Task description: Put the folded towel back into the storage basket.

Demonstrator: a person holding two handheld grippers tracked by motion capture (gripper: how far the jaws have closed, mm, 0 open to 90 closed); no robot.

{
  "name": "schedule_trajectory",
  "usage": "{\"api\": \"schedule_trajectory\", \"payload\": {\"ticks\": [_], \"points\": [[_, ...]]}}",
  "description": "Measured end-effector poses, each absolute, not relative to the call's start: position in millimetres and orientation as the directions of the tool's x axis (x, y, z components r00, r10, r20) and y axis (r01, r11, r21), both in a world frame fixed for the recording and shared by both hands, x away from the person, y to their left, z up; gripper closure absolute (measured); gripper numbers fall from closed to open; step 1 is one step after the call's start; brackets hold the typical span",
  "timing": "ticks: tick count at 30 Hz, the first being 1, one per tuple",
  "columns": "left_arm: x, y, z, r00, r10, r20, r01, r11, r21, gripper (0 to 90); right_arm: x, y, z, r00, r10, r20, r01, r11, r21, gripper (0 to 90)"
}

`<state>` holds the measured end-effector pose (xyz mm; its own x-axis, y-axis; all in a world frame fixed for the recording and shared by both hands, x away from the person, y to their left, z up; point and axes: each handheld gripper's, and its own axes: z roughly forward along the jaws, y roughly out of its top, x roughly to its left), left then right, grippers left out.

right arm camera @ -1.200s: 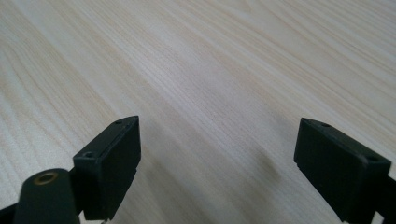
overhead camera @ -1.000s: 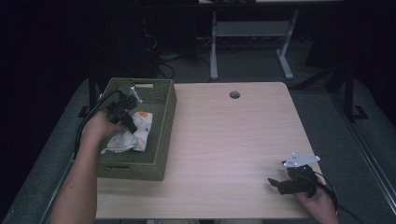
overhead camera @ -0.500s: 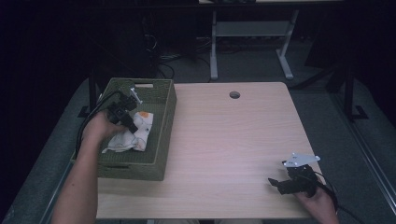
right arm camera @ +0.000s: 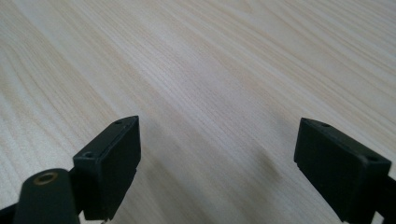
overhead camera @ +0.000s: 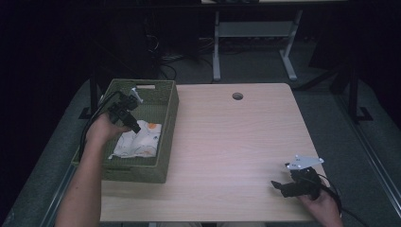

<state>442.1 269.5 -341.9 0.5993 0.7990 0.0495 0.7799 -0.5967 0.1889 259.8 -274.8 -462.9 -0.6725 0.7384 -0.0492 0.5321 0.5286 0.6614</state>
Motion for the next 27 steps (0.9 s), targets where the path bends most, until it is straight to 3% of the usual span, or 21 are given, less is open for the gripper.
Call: {"api": "schedule_trajectory", "payload": {"ticks": [8, 18, 21, 27], "points": [[444, 274, -349, 0.586, 0.81, 0.034, 0.792, -0.581, 0.185, 54.5, 260, -275, -463, -0.673, 0.738, -0.05, 0.531, 0.529, 0.662, 14.5], [457, 272, -384, 0.587, 0.81, 0.019, 0.803, -0.585, 0.112, 57.6, 260, -275, -463, -0.677, 0.734, -0.052, 0.53, 0.536, 0.658, 14.5], [461, 268, -390, 0.595, 0.804, 0.016, 0.799, -0.593, 0.097, 62.3, 261, -275, -463, -0.679, 0.732, -0.055, 0.527, 0.539, 0.657, 14.5], [467, 261, -414, 0.611, 0.792, 0.001, 0.792, -0.61, 0.027, 81.8, 260, -278, -464, -0.67, 0.741, -0.046, 0.534, 0.524, 0.664, 14.5]]}}
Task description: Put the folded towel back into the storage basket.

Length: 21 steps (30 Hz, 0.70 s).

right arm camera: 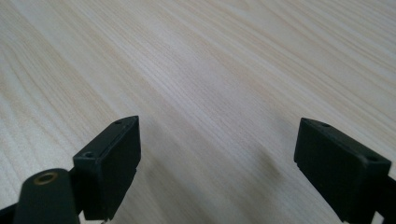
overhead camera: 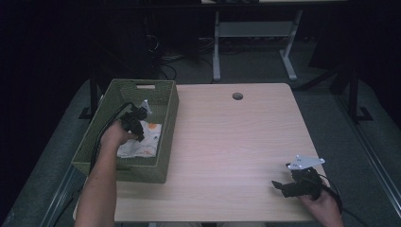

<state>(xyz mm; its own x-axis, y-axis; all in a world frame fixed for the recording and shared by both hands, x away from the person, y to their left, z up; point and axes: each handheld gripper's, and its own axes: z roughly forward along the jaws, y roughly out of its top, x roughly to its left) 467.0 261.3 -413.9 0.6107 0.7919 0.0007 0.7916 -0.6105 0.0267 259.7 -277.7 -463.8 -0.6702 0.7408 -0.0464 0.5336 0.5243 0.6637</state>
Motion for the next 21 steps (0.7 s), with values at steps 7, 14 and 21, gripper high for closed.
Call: {"api": "schedule_trajectory", "payload": {"ticks": [7, 14, 21], "points": [[464, 264, -422, 0.605, 0.793, -0.078, 0.796, -0.605, 0.017, 88.4, 259, -280, -464, -0.667, 0.744, -0.043, 0.536, 0.519, 0.666, 14.5], [462, 266, -416, 0.607, 0.788, -0.107, 0.794, -0.608, 0.026, 85.5, 259, -278, -464, -0.67, 0.741, -0.045, 0.534, 0.524, 0.664, 14.5], [469, 275, -399, 0.567, 0.824, 0.01, 0.811, -0.56, 0.167, 83.4, 262, -275, -465, -0.678, 0.733, -0.047, 0.534, 0.536, 0.654, 14.5]]}}
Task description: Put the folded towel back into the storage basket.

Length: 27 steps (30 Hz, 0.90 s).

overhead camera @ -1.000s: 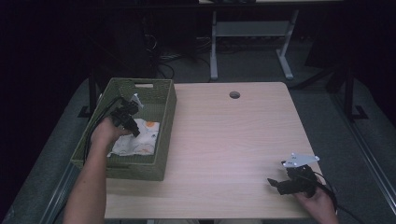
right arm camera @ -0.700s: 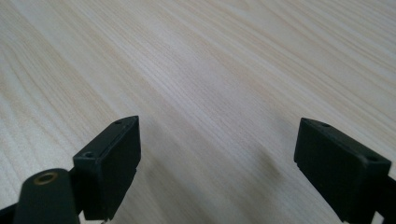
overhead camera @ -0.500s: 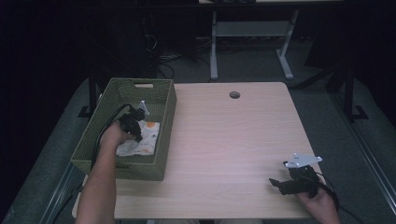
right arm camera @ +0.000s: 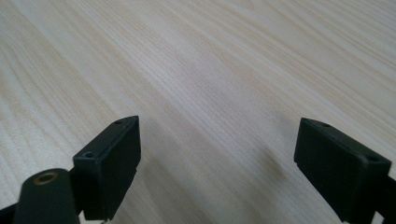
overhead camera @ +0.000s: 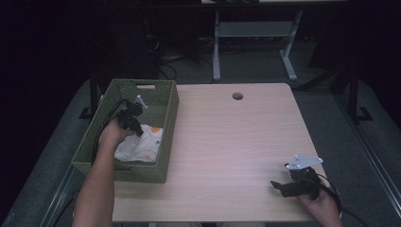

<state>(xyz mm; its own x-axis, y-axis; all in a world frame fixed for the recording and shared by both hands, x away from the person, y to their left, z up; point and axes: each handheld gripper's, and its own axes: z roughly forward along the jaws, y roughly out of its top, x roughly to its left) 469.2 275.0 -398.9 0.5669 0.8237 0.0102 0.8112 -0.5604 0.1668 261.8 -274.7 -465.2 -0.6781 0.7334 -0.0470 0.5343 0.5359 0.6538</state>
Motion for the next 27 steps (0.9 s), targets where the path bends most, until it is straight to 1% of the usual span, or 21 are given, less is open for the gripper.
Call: {"api": "schedule_trajectory", "payload": {"ticks": [1, 4, 6, 8, 11, 13, 15, 18, 21, 27], "points": [[471, 277, -400, 0.554, 0.832, 0.027, 0.817, -0.549, 0.174, 83.0, 262, -275, -465, -0.679, 0.733, -0.046, 0.535, 0.536, 0.653, 14.5], [476, 281, -405, 0.53, 0.847, 0.029, 0.833, -0.527, 0.167, 81.5, 263, -275, -466, -0.678, 0.733, -0.047, 0.535, 0.537, 0.652, 14.5], [480, 281, -411, 0.526, 0.85, 0.021, 0.838, -0.522, 0.156, 80.1, 263, -274, -466, -0.678, 0.734, -0.046, 0.535, 0.536, 0.653, 14.5], [482, 279, -419, 0.525, 0.85, 0.053, 0.841, -0.527, 0.124, 79.2, 262, -274, -466, -0.678, 0.734, -0.045, 0.536, 0.536, 0.652, 14.5], [483, 279, -421, 0.516, 0.855, 0.058, 0.845, -0.519, 0.13, 79.3, 262, -274, -466, -0.679, 0.732, -0.047, 0.535, 0.538, 0.652, 14.5], [484, 279, -418, 0.511, 0.857, 0.058, 0.849, -0.515, 0.121, 78.4, 262, -274, -466, -0.682, 0.73, -0.048, 0.532, 0.54, 0.652, 14.5], [481, 279, -412, 0.498, 0.865, 0.059, 0.854, -0.501, 0.139, 75.4, 262, -275, -466, -0.682, 0.73, -0.042, 0.532, 0.535, 0.656, 14.5], [479, 279, -407, 0.498, 0.865, 0.066, 0.852, -0.502, 0.15, 73.5, 262, -275, -465, -0.682, 0.73, -0.044, 0.53, 0.535, 0.658, 14.5], [470, 277, -398, 0.508, 0.858, 0.078, 0.843, -0.513, 0.16, 71.8, 261, -276, -464, -0.678, 0.735, -0.035, 0.534, 0.524, 0.664, 14.5], [457, 277, -387, 0.501, 0.863, 0.072, 0.843, -0.505, 0.187, 68.2, 262, -276, -464, -0.684, 0.729, -0.029, 0.531, 0.525, 0.665, 14.5]]}}
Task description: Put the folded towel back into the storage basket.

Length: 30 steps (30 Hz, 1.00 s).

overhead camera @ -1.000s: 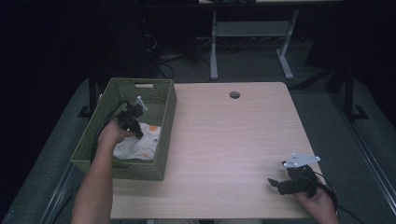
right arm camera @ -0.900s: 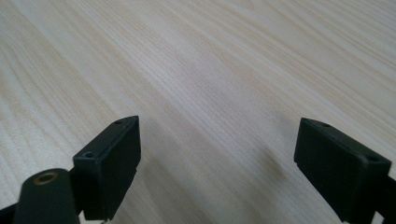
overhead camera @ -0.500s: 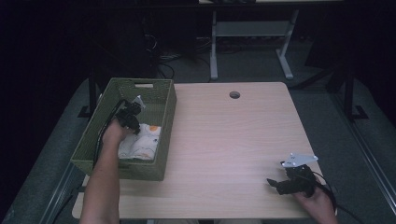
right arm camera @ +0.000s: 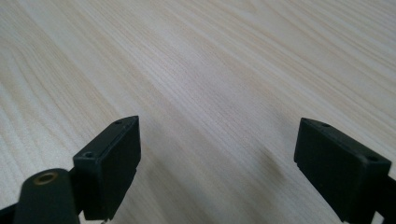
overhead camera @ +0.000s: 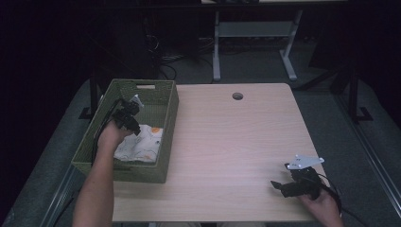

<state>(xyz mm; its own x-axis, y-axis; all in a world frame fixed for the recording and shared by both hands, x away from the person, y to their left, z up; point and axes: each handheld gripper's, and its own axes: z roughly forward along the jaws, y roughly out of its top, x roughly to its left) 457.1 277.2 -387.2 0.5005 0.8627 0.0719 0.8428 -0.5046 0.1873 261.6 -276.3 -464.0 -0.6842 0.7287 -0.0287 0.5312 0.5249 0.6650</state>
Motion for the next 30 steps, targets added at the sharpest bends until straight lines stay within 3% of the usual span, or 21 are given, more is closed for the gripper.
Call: {"api": "schedule_trajectory", "payload": {"ticks": [30], "points": [[415, 243, -337, 0.521, 0.852, 0.047, 0.817, -0.515, 0.258, 56.1, 262, -274, -461, -0.692, 0.721, -0.016, 0.525, 0.519, 0.675, 14.4]]}}
